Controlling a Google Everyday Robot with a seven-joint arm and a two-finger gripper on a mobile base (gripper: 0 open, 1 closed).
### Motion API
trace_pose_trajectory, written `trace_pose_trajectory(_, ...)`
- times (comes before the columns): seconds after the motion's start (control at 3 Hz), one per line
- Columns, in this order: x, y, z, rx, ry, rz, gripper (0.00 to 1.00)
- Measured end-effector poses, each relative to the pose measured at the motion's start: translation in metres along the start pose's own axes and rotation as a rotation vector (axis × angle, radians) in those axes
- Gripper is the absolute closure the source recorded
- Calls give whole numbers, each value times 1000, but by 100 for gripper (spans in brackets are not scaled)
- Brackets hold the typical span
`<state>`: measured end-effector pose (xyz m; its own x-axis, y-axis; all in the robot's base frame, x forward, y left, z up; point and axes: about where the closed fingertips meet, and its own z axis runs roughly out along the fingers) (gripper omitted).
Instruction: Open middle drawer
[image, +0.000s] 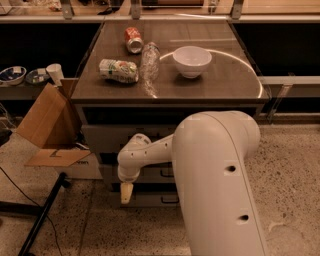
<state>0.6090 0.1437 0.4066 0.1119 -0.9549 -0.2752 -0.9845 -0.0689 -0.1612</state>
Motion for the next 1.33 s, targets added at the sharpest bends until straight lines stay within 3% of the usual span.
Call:
trace_pose_trajectory(0.33,-9,21,13,-55,10,-28,0)
trace_pose_trajectory(0.67,-11,20,12,-63,14,-32,0)
trace_pose_trajectory(1.0,-23,24,14,-103,47,-55,0)
trace_pose_trajectory(1.33,-23,24,13,-103,47,-55,0)
